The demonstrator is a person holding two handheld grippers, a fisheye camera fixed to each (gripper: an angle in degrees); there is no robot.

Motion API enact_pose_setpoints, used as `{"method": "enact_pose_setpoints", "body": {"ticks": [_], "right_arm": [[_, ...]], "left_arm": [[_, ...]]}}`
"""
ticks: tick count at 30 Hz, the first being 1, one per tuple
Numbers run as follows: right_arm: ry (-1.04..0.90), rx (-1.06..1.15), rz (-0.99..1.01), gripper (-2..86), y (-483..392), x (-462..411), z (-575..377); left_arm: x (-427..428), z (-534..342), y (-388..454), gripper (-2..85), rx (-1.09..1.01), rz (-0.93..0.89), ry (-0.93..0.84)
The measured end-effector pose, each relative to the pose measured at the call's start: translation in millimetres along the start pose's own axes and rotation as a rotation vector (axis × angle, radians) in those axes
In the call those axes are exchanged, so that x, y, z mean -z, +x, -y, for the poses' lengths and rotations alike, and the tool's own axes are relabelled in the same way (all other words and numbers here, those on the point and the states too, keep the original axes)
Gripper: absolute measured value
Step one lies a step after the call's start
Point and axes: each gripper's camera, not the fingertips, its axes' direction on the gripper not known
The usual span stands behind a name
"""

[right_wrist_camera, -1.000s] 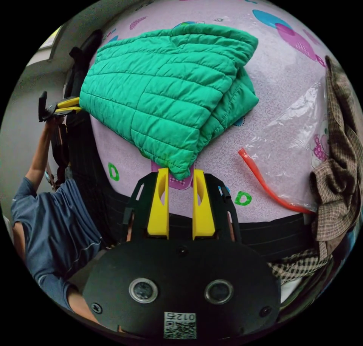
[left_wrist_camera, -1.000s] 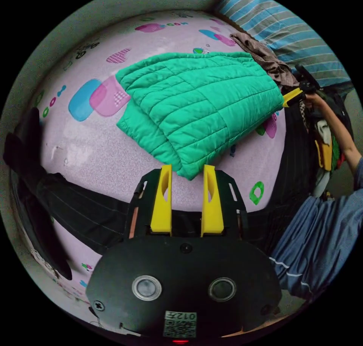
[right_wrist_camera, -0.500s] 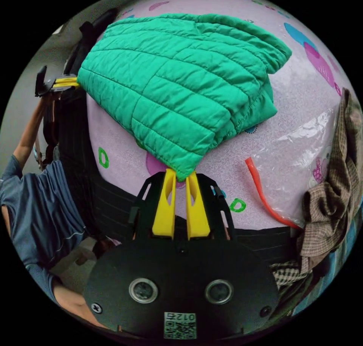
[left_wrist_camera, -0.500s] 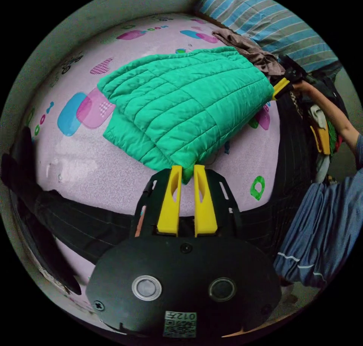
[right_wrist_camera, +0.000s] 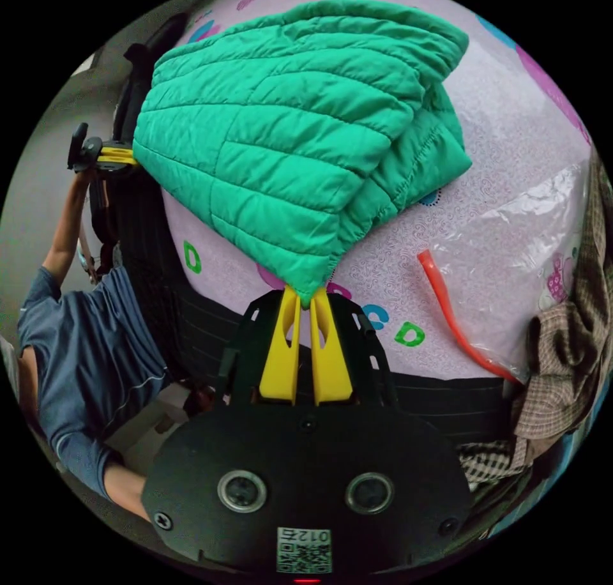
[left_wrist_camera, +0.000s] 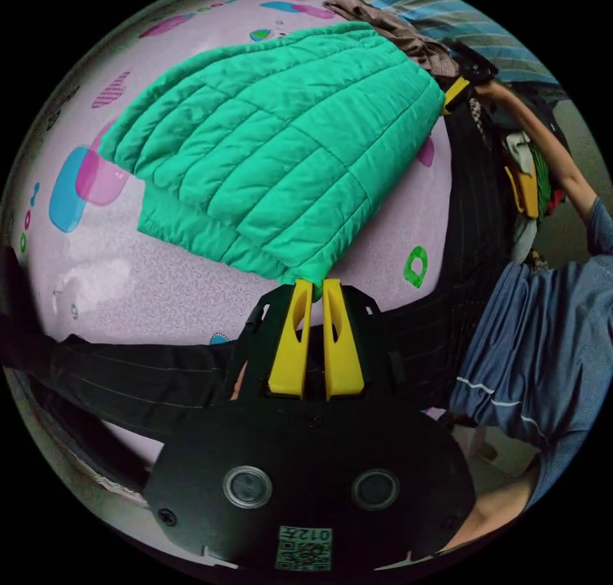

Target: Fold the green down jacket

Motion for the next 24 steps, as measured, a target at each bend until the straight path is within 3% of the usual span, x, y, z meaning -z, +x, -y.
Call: {"method": "enact_pose_setpoints", "body": {"ticks": [4,7,10,15,20,24], "right_arm": [[0.023,-0.07,-0.047,0.1,-4,3,-23],[0.051,-0.195,-0.193,-0.5,-3,12,-41],[0.237,-0.278,-0.188,-0.7,-9,36,-47],[0.561,-0.321,-0.135,-0.8,-36,59,-18],[0.63,-0.398,-0.353,-1.0,-60,31,24],[0.583,-0.417,-0.335,-1.0,-47,3,35]], "left_arm": [[10,-14,-6,1.0,0.113,-0.003,0.071],[36,-37,-6,0.8,0.306,0.191,0.162],[55,-33,2,0.7,0.368,0.27,0.255],[64,48,24,0.5,0.36,0.336,0.393],[27,115,20,0.2,0.407,0.478,0.369],[-16,134,-5,0.0,0.468,0.424,0.294]]}}
